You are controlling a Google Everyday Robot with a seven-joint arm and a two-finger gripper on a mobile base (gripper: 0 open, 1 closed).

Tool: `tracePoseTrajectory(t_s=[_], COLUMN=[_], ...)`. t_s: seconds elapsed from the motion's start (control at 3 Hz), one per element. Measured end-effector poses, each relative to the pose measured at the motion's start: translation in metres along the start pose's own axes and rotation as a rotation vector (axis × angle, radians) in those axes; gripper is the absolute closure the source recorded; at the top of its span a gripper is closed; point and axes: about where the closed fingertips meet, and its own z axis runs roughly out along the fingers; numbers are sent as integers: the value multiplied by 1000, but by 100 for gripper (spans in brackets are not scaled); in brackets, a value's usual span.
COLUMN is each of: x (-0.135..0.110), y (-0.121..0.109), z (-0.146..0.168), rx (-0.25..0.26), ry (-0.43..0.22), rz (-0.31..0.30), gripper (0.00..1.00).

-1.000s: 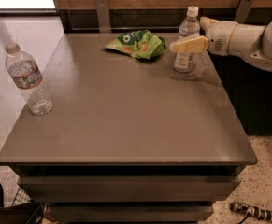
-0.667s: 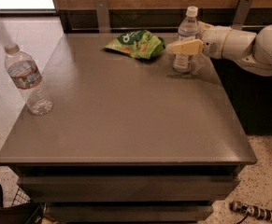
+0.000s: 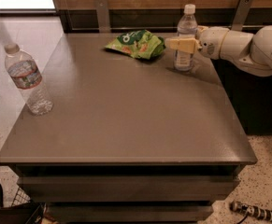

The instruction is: Move blue plastic bottle near water bottle

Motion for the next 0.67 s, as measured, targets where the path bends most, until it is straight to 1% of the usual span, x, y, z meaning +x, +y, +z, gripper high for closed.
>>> tracePoseTrajectory(t_s=[0.33, 0.67], x=[0, 0], y=[3, 4], z=[5, 7], rx=[-8, -12], ry=[-1, -1], rz=[1, 1], gripper=[72, 95])
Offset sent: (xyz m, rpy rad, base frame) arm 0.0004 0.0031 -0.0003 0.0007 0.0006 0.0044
